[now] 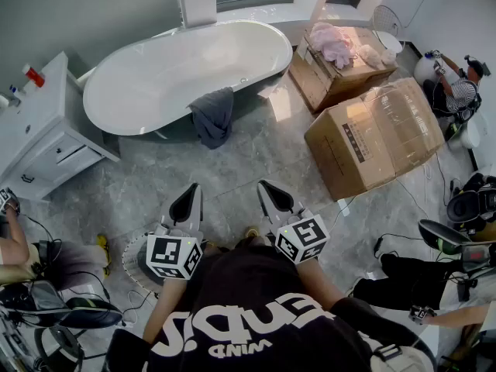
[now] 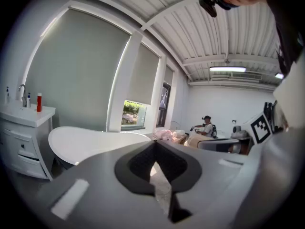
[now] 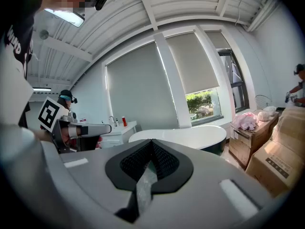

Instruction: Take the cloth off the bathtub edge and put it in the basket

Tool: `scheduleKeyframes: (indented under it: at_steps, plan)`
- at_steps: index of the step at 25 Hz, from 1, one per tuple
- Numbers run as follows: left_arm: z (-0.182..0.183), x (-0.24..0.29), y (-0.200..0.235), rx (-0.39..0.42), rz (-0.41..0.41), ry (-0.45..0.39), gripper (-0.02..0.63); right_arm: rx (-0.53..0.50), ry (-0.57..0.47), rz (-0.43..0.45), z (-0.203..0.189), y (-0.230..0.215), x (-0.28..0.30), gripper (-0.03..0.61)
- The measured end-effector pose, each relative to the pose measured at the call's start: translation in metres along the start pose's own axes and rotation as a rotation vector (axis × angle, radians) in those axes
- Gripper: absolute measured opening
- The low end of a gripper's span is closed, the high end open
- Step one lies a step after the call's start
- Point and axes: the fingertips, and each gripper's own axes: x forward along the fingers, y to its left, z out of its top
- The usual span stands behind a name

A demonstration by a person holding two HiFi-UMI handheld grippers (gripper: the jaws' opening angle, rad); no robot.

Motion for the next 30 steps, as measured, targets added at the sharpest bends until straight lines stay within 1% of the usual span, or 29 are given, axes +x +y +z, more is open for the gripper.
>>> scheduleKeyframes:
  at_steps: [6, 15, 21, 25, 27, 30]
  plan:
    - [-0.002, 0.006, -0.003, -0.002, -0.010, 0.001, -0.005, 0.002, 0.003, 0.020, -0.002, -0.002, 0.006, 0.009]
    - [-0.002, 0.007, -0.004, 0.010, 0.002, -0.001, -0.005, -0.005, 0.015, 0.045, -0.001, -0.003, 0.010, 0.009]
    - [-0.006, 0.018, -0.017, 0.008, 0.004, 0.000, -0.005, -0.001, 0.033, 0.052, -0.002, -0.018, 0.008, 0.009]
    - [-0.009, 0.027, -0.030, 0.030, 0.021, -0.017, -0.005, -0.022, 0.043, 0.089, -0.006, -0.030, 0.001, 0.009]
    - [-0.009, 0.030, -0.035, 0.043, 0.044, -0.028, -0.005, -0.025, 0.049, 0.103, -0.009, -0.040, -0.005, 0.009]
    - [-0.007, 0.032, -0.035, 0.028, 0.080, -0.040, -0.005, -0.021, 0.042, 0.115, -0.008, -0.051, -0.012, 0.009]
